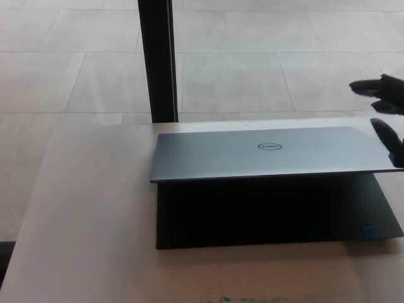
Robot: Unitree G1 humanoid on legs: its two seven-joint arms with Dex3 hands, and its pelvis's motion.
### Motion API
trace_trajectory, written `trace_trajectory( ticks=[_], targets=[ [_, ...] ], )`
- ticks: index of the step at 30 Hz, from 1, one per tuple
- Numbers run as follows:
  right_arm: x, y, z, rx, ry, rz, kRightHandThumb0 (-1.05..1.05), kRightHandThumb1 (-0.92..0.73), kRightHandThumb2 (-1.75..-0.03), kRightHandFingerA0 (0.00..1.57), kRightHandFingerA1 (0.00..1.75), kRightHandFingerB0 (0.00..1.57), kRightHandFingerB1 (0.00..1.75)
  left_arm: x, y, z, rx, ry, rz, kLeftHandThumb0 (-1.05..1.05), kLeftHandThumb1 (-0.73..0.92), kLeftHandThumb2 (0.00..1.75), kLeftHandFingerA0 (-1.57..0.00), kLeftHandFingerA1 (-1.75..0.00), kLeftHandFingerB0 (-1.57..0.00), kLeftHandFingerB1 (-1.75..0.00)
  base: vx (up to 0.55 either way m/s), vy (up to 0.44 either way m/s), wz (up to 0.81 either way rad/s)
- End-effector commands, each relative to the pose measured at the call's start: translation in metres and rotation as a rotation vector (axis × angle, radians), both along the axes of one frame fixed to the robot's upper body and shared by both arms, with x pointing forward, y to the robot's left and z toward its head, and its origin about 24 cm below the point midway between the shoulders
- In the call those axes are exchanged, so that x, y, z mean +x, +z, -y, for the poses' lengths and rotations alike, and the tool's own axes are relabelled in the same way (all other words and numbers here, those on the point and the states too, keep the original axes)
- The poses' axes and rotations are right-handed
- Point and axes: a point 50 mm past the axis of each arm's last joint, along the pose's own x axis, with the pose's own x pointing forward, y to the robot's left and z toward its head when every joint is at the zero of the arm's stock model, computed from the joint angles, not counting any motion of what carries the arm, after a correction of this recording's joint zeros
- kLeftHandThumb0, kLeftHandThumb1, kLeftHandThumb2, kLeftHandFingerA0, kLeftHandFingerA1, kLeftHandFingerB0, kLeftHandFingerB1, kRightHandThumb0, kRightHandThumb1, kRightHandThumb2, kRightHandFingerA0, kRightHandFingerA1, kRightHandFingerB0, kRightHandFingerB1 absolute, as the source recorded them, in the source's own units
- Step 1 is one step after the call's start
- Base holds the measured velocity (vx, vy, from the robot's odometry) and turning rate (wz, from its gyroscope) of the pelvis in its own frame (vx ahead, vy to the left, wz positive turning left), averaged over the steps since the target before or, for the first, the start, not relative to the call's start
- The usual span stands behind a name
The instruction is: The robot uses its right hand to push down on the lid of a laptop kept in the middle of the desk to close it
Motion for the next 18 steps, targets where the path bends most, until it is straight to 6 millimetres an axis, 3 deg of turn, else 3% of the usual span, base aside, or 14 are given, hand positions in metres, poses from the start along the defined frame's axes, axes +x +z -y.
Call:
trace_trajectory(
  ticks=[1,2,4,5,6,7,9,10,12,13,14,15,17,18],
  targets=[
    [0.006,-0.029,-0.012,-0.251,0.055,-0.031,-0.84,-0.92,-0.70,0.26,0.52,0.35,0.34,-0.001,0.008,-0.007,0.025,0.002,0.042,-1.03,0.70,1.13,-0.32,-0.52,-0.25,-0.44,0.00,0.000,0.00],
    [0.007,-0.032,-0.012,-0.264,0.056,-0.040,-0.86,-0.91,-0.73,0.23,0.52,0.35,0.36,-0.002,0.008,-0.007,0.027,0.003,0.040,-1.05,0.90,0.68,-0.38,-0.44,-0.31,-0.33,0.00,0.000,0.00],
    [0.007,-0.040,-0.012,-0.303,0.062,-0.063,-0.85,-0.80,-1.19,0.28,0.62,0.25,0.47,-0.002,0.007,-0.006,0.029,0.001,0.035,-0.99,0.69,1.12,-0.32,-0.52,-0.25,-0.45,0.00,0.000,0.00],
    [0.006,-0.054,-0.012,-0.357,0.072,-0.105,-0.87,-0.80,-1.20,0.26,0.61,0.27,0.48,-0.001,0.006,-0.006,0.028,0.003,0.029,-1.02,0.91,0.68,-0.41,-0.43,-0.30,-0.33,0.00,0.000,0.00],
    [0.005,-0.059,-0.011,-0.367,0.071,-0.120,-0.85,-0.92,-0.70,0.29,0.58,0.34,0.36,-0.001,0.006,-0.005,0.025,0.003,0.028,-1.01,0.92,0.68,-0.39,-0.42,-0.29,-0.33,0.00,0.000,0.00],
    [0.004,-0.065,-0.009,-0.375,0.066,-0.136,-0.86,-0.79,-1.19,0.28,0.62,0.25,0.47,0.001,0.006,-0.004,0.021,0.001,0.029,-0.97,0.70,1.13,-0.33,-0.52,-0.24,-0.46,0.00,0.000,0.00],
    [0.003,-0.069,-0.009,-0.384,0.062,-0.150,-0.86,-0.79,-1.19,0.28,0.62,0.25,0.47,0.001,0.007,-0.005,0.023,0.001,0.029,-0.97,0.70,1.13,-0.33,-0.52,-0.24,-0.46,0.00,0.000,0.00],
    [-0.001,-0.081,-0.007,-0.394,0.063,-0.174,-0.84,-0.92,-0.71,0.28,0.56,0.33,0.35,0.001,0.007,-0.006,0.027,0.007,0.022,-0.99,0.71,1.12,-0.33,-0.51,-0.26,-0.45,0.00,0.000,0.00],
    [-0.011,-0.102,-0.005,-0.421,0.074,-0.232,-0.84,-0.92,-0.71,0.27,0.54,0.30,0.34,0.002,0.007,-0.005,0.024,-0.003,0.032,-1.01,0.91,0.68,-0.39,-0.42,-0.30,-0.33,0.00,0.000,0.00],
    [-0.014,-0.107,-0.004,-0.432,0.082,-0.235,-0.85,-0.79,-1.18,0.28,0.60,0.24,0.47,0.004,0.007,-0.004,0.024,-0.009,0.030,-1.01,0.91,0.68,-0.39,-0.41,-0.29,-0.33,0.00,0.000,0.00],
    [-0.016,-0.109,-0.002,-0.436,0.083,-0.234,-0.85,-0.79,-1.18,0.28,0.60,0.24,0.47,0.005,0.007,-0.003,0.024,-0.014,0.029,-1.01,0.91,0.68,-0.39,-0.41,-0.29,-0.33,0.00,0.000,0.00],
    [-0.023,-0.120,-0.002,-0.461,0.105,-0.263,-0.86,-0.92,-0.71,0.27,0.56,0.30,0.36,0.006,0.007,-0.002,0.029,-0.023,0.024,-1.00,0.71,1.13,-0.31,-0.51,-0.23,-0.45,0.00,0.000,0.00],
    [-0.026,-0.124,-0.002,-0.471,0.113,-0.270,-0.86,-0.92,-0.73,0.28,0.56,0.30,0.37,0.006,0.007,-0.002,0.029,-0.024,0.024,-1.01,0.70,1.13,-0.31,-0.51,-0.23,-0.45,0.00,0.000,0.00],
    [-0.029,-0.131,-0.002,-0.493,0.127,-0.287,-0.86,-0.92,-0.74,0.26,0.57,0.26,0.37,0.008,0.008,-0.002,0.026,-0.022,0.032,-1.05,0.90,0.68,-0.39,-0.42,-0.31,-0.33,0.00,0.000,0.00]
  ],
)
